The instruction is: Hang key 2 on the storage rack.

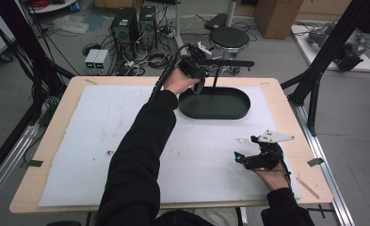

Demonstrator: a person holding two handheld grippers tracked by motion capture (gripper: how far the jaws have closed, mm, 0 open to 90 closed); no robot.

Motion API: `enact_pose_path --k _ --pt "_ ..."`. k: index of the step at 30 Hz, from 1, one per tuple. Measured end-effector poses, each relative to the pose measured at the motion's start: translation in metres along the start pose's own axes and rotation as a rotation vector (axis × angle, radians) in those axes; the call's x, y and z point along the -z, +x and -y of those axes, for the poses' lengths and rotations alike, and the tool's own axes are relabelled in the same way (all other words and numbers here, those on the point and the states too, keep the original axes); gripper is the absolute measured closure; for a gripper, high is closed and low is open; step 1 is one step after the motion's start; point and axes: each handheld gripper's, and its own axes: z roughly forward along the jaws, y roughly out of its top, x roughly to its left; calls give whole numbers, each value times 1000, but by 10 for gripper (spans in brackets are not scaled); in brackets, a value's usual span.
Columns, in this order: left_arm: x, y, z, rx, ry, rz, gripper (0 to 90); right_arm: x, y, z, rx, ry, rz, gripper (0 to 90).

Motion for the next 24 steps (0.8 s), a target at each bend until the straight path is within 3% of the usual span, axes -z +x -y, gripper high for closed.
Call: enact_pose_path --k 4,13,24 --pt "-7 -8 3 -26 30 -76 830 0 0 0 -2 6 -2 8" --pt "-15 -11 7 -10 45 -122 827 -1 1 0 -1 7 0 8" --pt "-38 -9 14 52 19 -172 820 -1 0 1 1 10 -1 8"
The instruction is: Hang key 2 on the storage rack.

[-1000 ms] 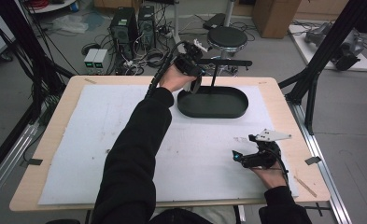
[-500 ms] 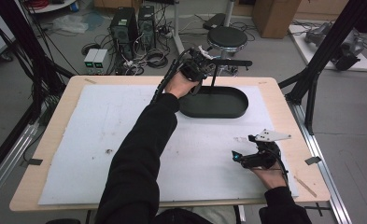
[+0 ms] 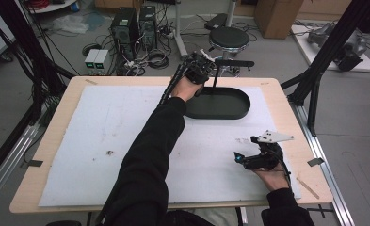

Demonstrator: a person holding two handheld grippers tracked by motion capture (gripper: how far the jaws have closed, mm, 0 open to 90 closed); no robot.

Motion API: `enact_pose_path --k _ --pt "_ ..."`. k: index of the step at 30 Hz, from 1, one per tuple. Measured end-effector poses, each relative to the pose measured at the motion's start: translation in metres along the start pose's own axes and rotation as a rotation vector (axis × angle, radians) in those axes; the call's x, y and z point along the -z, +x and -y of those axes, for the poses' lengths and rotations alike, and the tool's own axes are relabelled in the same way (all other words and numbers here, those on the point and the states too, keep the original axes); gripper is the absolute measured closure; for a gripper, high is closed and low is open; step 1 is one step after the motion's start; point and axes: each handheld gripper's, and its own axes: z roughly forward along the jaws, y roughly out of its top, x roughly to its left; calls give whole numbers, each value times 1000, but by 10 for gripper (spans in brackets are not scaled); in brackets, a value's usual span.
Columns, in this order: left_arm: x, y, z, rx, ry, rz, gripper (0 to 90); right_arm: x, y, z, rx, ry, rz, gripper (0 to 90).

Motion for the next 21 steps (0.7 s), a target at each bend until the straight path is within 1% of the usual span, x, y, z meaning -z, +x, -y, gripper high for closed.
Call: enact_pose_path --k 2,6,8,9,10,11,12,14,15,16,17,18,19,20,21 --pt "-3 0 1 -3 -5 -2 818 -1 0 0 3 4 -3 8" --pt "-9 -1 2 5 -10 -25 815 -2 2 -1 9 5 -10 8" --pt "-11 -3 3 20 -17 -38 811 -2 2 -1 6 7 -11 8" --pt "-13 -3 3 34 -15 -38 807 -2 2 -1 8 7 -10 8" --pt "-14 -3 4 56 -22 -25 779 -2 1 -1 11 4 -9 8" --pt "-15 -4 4 76 -18 -12 713 -2 1 -1 5 6 -9 8" --pt "-16 -6 4 85 -15 -1 654 -1 1 0 5 5 -9 8" --pt "-16 -9 5 83 -21 16 527 -1 1 0 9 0 -8 8" --pt "-15 -10 6 82 -24 33 504 -1 1 0 8 0 -9 8" --pt "-13 -10 8 95 -35 75 464 -1 1 0 4 4 -13 8" --pt "-13 -10 9 104 -39 107 410 -1 2 0 4 10 -17 8" --pt "-11 -10 10 102 -36 133 373 -1 2 0 1 11 -19 8" --pt "-10 -9 11 99 -33 163 303 -1 2 0 2 11 -21 9" --pt "-10 -9 11 107 -34 182 202 -1 2 0 6 8 -23 11" --pt "-10 -9 11 113 -26 205 142 -1 2 0 4 9 -25 11"
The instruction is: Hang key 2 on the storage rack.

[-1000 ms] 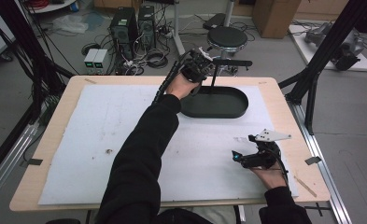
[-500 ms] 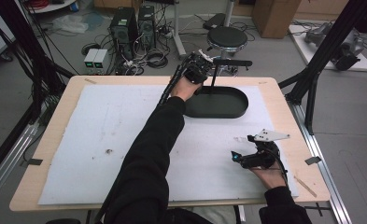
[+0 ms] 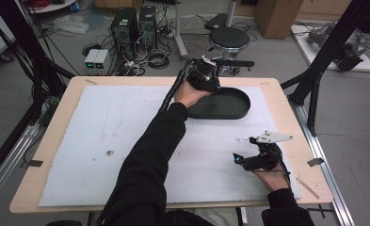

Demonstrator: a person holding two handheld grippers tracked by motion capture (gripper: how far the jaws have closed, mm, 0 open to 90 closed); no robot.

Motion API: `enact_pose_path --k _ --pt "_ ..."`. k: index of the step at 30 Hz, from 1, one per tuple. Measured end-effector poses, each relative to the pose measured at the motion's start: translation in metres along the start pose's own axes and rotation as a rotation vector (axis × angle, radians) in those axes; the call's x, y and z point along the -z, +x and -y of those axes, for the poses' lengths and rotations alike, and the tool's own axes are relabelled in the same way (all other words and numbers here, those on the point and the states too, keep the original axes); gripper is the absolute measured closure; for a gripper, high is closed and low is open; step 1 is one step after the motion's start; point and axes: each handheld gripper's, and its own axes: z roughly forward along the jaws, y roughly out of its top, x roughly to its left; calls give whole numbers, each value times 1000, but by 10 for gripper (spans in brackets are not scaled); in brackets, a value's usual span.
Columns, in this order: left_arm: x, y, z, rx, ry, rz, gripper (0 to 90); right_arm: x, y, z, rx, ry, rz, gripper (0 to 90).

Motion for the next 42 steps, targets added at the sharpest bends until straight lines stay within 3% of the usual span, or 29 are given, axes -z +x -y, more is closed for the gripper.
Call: enact_pose_path --k 1,3,5,9,13,23,36,42 --pt "2 1 0 -10 14 42 87 0 0 0 -1 2 -1 11" --pt "4 1 1 -22 28 82 19 0 0 0 -4 1 1 11" --pt "8 3 3 -22 28 122 17 0 0 0 -4 2 3 11" --pt "17 4 8 -25 4 138 17 0 -1 0 -1 -2 6 11" --pt "24 4 17 -46 17 152 17 0 0 1 -3 2 7 11" --pt "43 12 41 -50 25 161 17 0 0 0 -2 4 9 11" --pt "70 31 76 -5 30 149 17 -1 0 1 -2 6 12 11" --pt "88 41 92 11 19 116 17 -2 0 1 -4 12 11 11"
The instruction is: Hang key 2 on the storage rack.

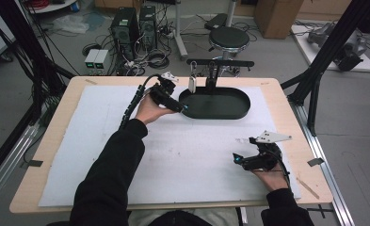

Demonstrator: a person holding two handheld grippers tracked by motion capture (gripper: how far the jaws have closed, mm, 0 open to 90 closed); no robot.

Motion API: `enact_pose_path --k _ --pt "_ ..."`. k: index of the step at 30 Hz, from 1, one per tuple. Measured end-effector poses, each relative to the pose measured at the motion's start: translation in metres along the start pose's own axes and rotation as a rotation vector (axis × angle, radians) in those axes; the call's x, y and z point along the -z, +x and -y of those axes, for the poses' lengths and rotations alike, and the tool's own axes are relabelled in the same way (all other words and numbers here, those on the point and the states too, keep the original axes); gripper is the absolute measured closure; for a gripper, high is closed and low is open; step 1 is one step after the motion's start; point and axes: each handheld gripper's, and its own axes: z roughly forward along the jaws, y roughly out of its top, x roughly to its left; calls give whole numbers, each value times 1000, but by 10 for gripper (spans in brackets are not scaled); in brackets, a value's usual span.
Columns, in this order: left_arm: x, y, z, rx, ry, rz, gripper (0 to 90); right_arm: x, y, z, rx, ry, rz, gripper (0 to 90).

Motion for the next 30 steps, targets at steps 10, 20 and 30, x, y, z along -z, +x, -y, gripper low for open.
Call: enact_pose_path --k 10,20,30 --pt "29 10 22 26 -16 -24 17 -1 0 0 2 1 2 11" --pt "50 17 44 33 16 -68 17 0 -1 0 2 -1 5 11" --pt "76 22 59 59 37 -94 17 -1 -1 0 2 2 4 11"
